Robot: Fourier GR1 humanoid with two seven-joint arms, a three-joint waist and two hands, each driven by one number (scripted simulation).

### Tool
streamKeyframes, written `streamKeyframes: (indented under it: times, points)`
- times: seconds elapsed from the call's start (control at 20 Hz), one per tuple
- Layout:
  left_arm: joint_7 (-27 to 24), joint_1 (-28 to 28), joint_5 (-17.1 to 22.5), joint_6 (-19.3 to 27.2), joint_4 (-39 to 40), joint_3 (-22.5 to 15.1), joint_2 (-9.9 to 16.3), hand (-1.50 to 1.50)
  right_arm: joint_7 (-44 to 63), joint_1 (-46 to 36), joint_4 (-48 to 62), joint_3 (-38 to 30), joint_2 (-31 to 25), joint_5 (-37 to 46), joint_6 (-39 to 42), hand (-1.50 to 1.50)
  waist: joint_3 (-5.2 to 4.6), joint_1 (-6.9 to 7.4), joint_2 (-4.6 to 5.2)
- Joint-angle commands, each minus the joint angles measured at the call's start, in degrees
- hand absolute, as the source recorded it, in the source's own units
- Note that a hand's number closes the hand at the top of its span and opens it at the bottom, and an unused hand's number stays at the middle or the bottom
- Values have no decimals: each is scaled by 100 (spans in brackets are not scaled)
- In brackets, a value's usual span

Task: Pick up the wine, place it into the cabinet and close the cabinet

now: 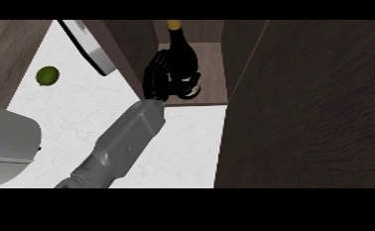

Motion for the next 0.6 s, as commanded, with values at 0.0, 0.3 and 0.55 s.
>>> streamKeyframes:
  times: [0.0, 0.3, 0.55]
  points:
    - [48, -639, 165, -34, 438, 163, 2, 150, -459, 347, 113, 147, 92, 63, 208, -150, 8, -135, 18]
    - [537, -942, 231, 107, 774, 107, 2, 150, 64, -75, -117, 343, 158, 258, -149, -150, 0, -207, 33]
    - [706, -1367, 197, -12, 1167, 275, 2, 150, -166, -238, 257, -147, -52, -204, 99, -150, 6, -159, 46]
